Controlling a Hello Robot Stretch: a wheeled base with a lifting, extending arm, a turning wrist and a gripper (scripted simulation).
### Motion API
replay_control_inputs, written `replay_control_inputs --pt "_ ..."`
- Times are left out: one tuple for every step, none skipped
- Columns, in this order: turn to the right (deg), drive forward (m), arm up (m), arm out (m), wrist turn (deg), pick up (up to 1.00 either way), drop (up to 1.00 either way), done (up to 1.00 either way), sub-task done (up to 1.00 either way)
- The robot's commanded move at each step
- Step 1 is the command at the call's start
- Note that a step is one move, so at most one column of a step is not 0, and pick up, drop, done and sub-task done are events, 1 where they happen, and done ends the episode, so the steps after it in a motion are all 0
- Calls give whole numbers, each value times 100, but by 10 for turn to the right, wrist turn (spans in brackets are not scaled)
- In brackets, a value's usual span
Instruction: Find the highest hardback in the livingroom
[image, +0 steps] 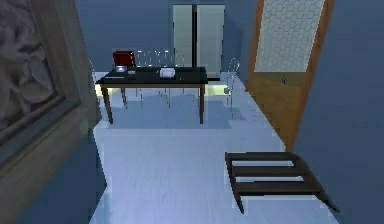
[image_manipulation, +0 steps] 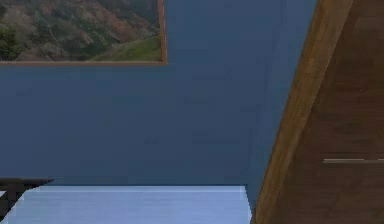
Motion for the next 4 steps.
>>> replay_control_inputs --pt "30 0 0 0 0 0 0 0 0" --pt "0 100 0 0 0 0 0 0 0" --pt "0 95 0 0 0 0 0 0 0" --pt "450 0 0 0 0 0 0 0 0"
